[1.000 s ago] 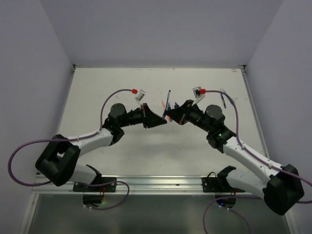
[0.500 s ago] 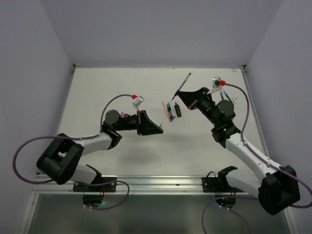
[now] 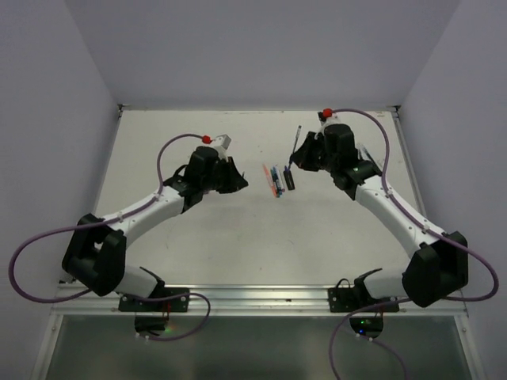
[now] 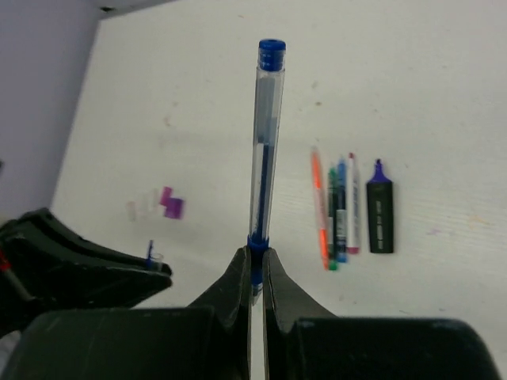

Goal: Open the pen caps

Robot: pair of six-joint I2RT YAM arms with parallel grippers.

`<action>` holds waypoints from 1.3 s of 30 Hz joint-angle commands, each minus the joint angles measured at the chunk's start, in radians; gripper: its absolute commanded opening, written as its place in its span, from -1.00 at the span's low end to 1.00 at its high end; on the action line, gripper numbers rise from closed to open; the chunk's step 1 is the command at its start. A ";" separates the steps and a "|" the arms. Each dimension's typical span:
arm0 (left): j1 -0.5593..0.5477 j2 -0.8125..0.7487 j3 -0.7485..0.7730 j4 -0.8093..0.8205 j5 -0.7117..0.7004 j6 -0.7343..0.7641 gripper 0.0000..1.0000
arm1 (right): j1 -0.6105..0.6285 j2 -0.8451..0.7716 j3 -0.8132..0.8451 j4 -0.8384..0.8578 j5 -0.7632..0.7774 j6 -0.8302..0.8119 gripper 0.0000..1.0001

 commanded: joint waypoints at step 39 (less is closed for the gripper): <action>0.042 0.504 0.393 -0.542 -0.623 0.131 -1.00 | -0.065 0.564 0.223 -0.228 0.139 -0.364 -1.00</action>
